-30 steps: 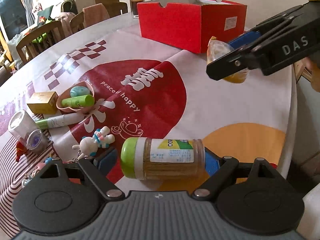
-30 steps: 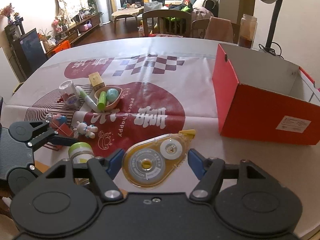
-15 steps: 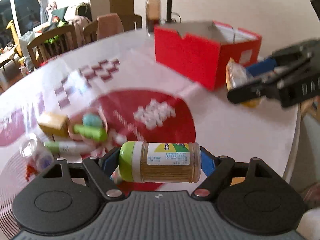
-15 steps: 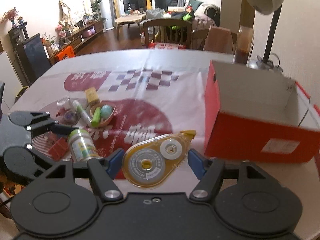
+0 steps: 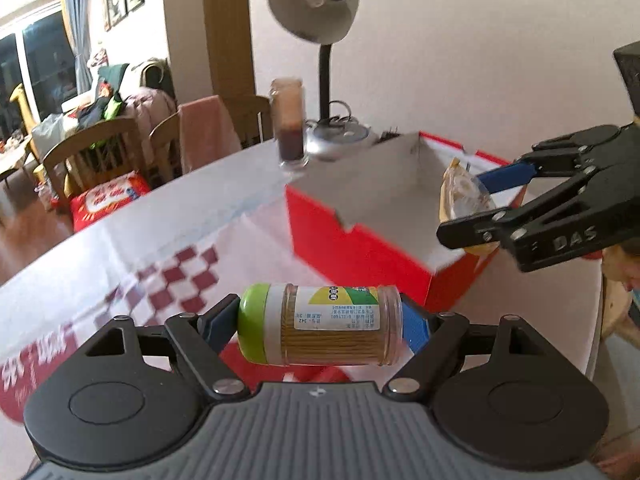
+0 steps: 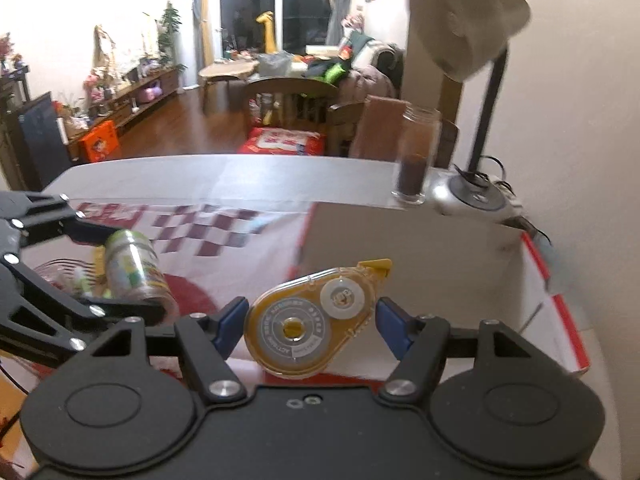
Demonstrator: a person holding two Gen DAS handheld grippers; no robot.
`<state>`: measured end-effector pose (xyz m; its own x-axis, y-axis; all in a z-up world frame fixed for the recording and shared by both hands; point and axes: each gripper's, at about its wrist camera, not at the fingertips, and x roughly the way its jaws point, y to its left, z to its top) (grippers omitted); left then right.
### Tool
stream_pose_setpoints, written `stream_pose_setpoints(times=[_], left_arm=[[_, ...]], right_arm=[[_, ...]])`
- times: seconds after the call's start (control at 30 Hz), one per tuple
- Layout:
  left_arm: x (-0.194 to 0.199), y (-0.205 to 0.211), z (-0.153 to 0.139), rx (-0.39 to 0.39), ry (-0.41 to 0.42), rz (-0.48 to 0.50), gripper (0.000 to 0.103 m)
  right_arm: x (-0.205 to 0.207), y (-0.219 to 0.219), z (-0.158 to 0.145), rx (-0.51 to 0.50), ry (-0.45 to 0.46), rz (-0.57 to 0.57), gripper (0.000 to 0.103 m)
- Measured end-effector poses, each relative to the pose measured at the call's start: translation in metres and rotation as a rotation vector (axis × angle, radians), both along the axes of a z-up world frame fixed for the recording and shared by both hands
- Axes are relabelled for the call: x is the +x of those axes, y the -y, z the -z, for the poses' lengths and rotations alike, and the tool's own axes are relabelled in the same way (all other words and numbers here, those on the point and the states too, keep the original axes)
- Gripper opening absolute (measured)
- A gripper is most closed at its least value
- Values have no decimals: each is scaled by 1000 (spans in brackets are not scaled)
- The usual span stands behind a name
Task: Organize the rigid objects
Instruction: 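Lower the jar into the red box and open left tool while right tool releases the tape inside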
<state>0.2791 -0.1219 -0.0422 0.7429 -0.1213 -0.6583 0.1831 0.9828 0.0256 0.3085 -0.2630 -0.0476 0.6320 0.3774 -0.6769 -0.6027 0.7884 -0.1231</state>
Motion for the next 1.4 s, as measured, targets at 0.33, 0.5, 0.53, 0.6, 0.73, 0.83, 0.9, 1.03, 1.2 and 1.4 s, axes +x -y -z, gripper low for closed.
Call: stream_pose_setpoints(times=[0.33, 0.5, 0.53, 0.6, 0.73, 0.83, 0.9, 1.03, 1.2, 1.4], left_arm=[[92, 46, -13, 14, -18, 65, 82], [136, 74, -4, 26, -56, 83, 82], [146, 80, 0, 31, -69, 86, 82], [161, 90, 7, 38, -90, 91, 82], [191, 107, 25, 45, -155, 105, 82], [206, 115, 41, 43, -208, 99, 82], [217, 119, 51, 46, -243, 92, 82], [232, 128, 71, 77, -298, 106, 82], [246, 135, 89, 83, -381, 116, 82], [259, 141, 107, 76, -486, 133, 82]], right_arm=[[68, 35, 18, -87, -47, 57, 69], [90, 52, 30, -135, -84, 77, 69], [94, 55, 32, -144, -90, 78, 69], [102, 60, 35, -163, -107, 77, 69], [117, 66, 45, -195, -150, 65, 69], [128, 67, 53, -223, -178, 36, 69], [133, 67, 57, -247, -203, 17, 68], [140, 67, 65, -286, -239, -6, 68], [148, 68, 71, -309, -288, -8, 68], [149, 64, 75, -343, -317, -28, 66]])
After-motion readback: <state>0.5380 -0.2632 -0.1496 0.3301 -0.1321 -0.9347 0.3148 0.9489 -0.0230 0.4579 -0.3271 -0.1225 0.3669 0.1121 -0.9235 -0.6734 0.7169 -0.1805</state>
